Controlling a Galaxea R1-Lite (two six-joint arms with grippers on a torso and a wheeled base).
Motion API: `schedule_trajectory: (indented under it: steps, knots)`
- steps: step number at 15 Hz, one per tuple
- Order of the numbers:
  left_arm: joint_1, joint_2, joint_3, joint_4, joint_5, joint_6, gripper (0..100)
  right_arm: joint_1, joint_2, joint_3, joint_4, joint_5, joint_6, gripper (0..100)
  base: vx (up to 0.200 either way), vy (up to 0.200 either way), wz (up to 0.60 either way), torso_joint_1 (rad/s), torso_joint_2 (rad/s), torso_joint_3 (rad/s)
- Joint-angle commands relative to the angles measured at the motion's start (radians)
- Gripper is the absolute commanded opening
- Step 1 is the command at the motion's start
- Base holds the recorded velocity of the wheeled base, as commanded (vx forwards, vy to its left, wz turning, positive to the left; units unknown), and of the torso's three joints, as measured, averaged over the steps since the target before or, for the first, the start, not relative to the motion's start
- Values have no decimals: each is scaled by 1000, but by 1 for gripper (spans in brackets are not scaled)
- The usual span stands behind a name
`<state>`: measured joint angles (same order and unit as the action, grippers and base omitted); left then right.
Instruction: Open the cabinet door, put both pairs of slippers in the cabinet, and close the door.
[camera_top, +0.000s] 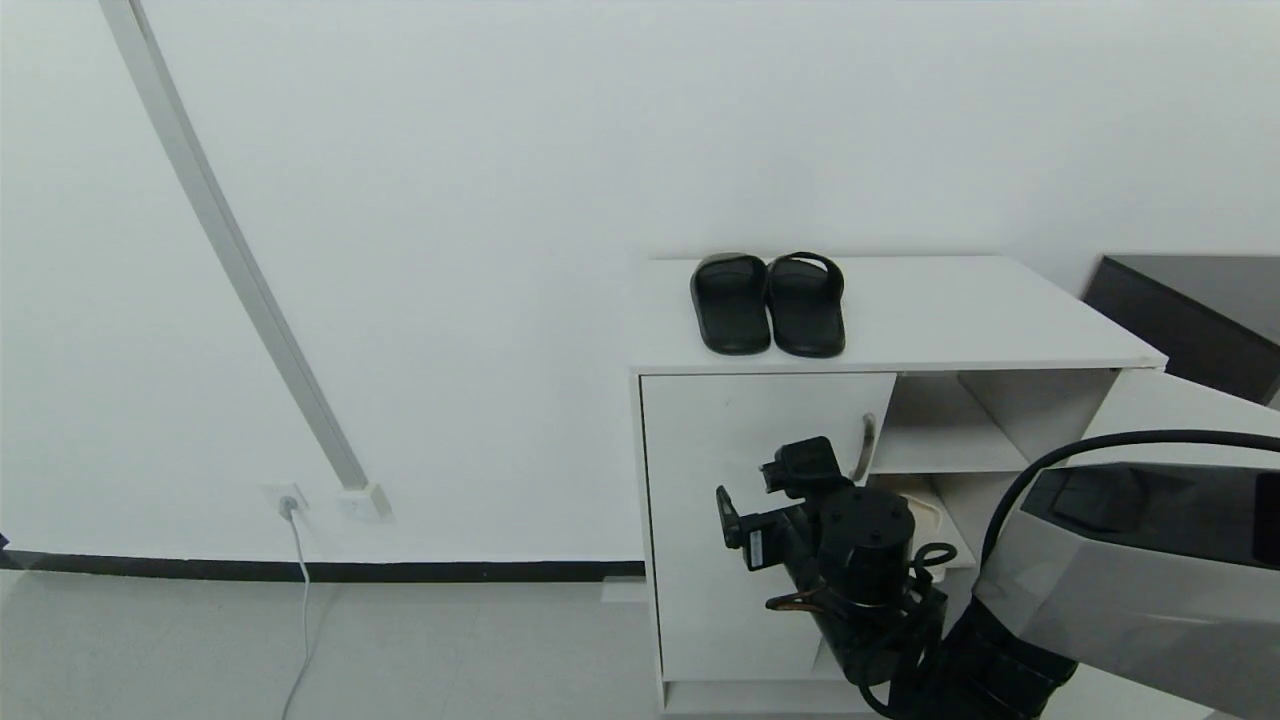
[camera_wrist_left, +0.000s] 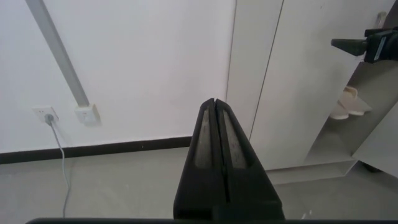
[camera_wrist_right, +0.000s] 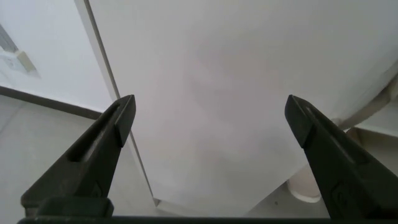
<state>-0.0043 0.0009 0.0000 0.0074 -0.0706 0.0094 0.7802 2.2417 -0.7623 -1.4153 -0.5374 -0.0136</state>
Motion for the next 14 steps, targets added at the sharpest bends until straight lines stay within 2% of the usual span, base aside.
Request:
schedule_trajectory:
  steps: [1, 10, 14]
  knots:
    - [0, 1, 0, 0, 0, 0, 0, 1, -1, 1, -1, 1, 0, 100, 0, 0, 0, 212, -520, -310]
    - [0, 1, 0, 0, 0, 0, 0, 1, -2, 3, -11, -1, -2, 100, 0, 0, 0, 251, -574, -324]
    - [0, 1, 0, 0, 0, 0, 0, -2, -8, 5, -16, -1, 0, 100, 0, 0, 0, 192, -409, -222]
